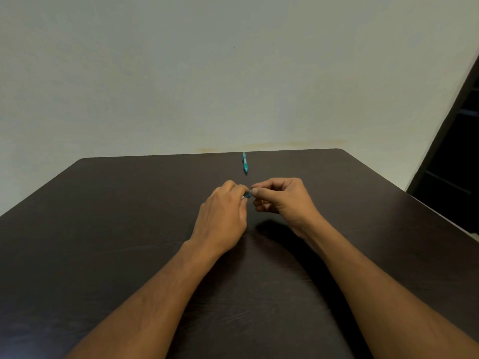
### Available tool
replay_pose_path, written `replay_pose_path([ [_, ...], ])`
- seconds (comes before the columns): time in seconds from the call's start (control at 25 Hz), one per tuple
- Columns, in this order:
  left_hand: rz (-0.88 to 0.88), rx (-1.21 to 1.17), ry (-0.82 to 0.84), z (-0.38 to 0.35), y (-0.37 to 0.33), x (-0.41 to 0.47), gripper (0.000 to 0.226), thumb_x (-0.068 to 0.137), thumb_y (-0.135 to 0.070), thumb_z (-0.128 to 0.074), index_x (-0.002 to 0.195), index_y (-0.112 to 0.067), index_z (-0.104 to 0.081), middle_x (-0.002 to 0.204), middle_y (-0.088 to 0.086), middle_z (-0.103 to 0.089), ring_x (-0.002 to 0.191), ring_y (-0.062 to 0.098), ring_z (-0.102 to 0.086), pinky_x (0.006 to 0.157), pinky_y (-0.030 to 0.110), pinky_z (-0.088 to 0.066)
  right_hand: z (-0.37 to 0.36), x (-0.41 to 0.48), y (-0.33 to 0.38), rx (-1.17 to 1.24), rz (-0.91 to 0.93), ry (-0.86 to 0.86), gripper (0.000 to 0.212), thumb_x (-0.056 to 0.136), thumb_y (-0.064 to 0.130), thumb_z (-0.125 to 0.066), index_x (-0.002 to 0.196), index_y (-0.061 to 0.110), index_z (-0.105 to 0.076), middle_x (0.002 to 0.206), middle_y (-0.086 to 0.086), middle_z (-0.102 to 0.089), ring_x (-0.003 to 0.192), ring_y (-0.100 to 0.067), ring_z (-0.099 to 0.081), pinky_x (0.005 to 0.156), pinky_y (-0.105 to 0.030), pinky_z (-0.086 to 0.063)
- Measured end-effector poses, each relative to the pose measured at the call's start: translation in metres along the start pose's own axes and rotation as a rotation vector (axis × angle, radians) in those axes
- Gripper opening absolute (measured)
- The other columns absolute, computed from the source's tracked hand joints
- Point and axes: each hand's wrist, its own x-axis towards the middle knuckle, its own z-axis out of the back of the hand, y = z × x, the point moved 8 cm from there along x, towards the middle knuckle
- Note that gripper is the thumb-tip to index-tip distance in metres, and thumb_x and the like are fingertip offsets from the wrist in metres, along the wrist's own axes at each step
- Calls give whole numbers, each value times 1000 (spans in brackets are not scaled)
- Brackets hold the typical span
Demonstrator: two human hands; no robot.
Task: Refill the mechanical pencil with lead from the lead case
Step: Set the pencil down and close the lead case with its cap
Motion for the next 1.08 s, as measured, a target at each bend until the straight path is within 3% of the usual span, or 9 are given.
replay_pose_path([
  [0.24, 20, 26, -17, 1, -1, -1, 22, 102, -21, -52, 122, -19, -62, 111, -1, -64, 97, 14, -55, 77, 31, -50, -4, 2, 3, -137, 51, -24, 6, 89, 4, -72, 87, 3, -77, 69, -10, -74, 61, -15, -67, 61, -24, -56],
  [0.4, 24, -3, -31, 3, -2, -1, 20, 101, -17, -52, 119, -18, -63, 105, 0, -66, 95, 17, -54, 76, 38, -51, -1, 3, -3, 14, -41, 21, 6, 87, 6, -75, 88, 1, -78, 68, -9, -72, 63, -17, -67, 63, -26, -57],
  [0.76, 31, -43, -35, 7, -3, -2, 21, 101, -13, -55, 118, -16, -65, 99, 0, -64, 93, 20, -56, 77, 42, -53, 0, 3, -9, 92, -131, 78, 7, 89, 2, -71, 92, -1, -78, 76, -14, -73, 66, -18, -69, 63, -26, -57],
  [0.88, 37, -71, -33, 5, -2, -2, 22, 101, -14, -54, 121, -19, -64, 95, -6, -56, 91, 17, -55, 77, 40, -53, -1, 2, -13, 204, -188, 96, 8, 88, 0, -72, 92, -2, -78, 76, -14, -73, 66, -18, -69, 63, -26, -57],
  [1.08, 75, -94, -40, 3, 7, 0, 24, 101, -16, -52, 121, -21, -64, 100, -1, -63, 91, 14, -53, 77, 35, -50, -6, 1, -14, 322, -208, 89, 8, 89, -2, -69, 93, -4, -76, 81, -16, -74, 68, -19, -72, 64, -27, -60],
])
